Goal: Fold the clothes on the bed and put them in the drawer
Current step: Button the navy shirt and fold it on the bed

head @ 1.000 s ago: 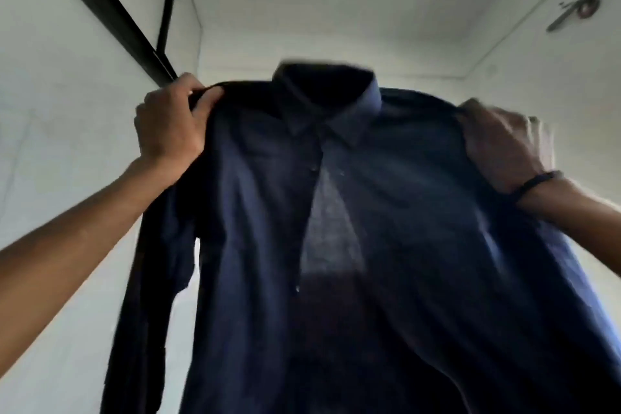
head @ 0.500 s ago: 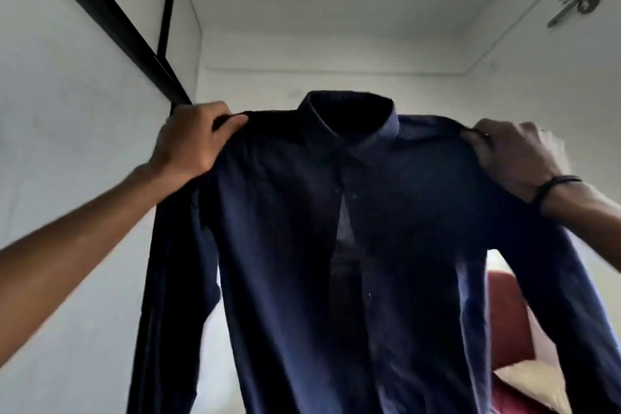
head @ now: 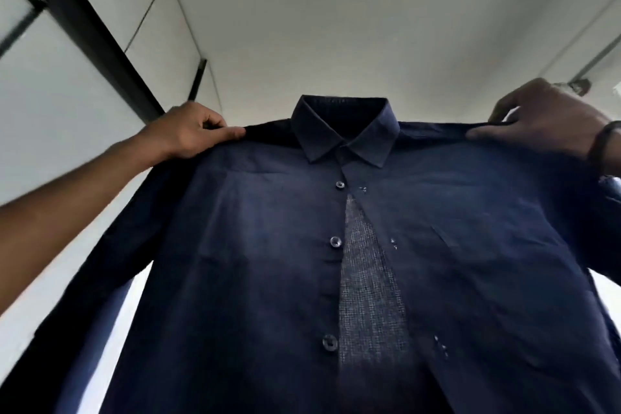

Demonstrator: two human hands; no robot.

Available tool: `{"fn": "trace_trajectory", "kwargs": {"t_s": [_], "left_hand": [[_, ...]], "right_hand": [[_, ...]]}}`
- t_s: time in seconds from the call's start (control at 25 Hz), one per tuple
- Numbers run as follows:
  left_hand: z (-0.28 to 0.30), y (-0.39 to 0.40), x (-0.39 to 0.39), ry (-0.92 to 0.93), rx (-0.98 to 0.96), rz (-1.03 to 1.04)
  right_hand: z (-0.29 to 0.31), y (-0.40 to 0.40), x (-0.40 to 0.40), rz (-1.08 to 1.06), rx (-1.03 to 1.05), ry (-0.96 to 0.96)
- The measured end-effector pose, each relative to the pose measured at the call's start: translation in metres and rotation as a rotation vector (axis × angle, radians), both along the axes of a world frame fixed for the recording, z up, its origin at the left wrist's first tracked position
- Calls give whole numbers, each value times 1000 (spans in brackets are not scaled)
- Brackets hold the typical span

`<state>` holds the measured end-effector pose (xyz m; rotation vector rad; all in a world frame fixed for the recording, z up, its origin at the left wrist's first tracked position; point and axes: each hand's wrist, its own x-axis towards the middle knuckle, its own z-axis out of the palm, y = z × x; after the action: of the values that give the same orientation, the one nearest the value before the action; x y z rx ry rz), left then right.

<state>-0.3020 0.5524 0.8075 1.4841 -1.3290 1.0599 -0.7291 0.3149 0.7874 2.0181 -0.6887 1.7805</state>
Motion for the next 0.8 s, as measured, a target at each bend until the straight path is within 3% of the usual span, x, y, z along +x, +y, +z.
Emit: {"fn": "trace_trajectory", "kwargs": {"t_s": [0.16, 0.24, 0.4, 0.6, 0.8], "left_hand": [[-84, -80, 44, 94, 231, 52], [-169, -129, 74, 186, 335, 47], [-384, -221, 118, 401, 602, 14], [-616, -306, 165, 601, 779, 76], [-779, -384, 201, 626, 936, 121]], "right_hand": [[-70, -64, 41, 0, 260, 156], [-145, -109, 66, -27, 394, 220], [-351, -206, 124, -24, 665, 450], [-579, -301, 183, -90, 897, 592], [-750, -387, 242, -144, 1034, 681]]}}
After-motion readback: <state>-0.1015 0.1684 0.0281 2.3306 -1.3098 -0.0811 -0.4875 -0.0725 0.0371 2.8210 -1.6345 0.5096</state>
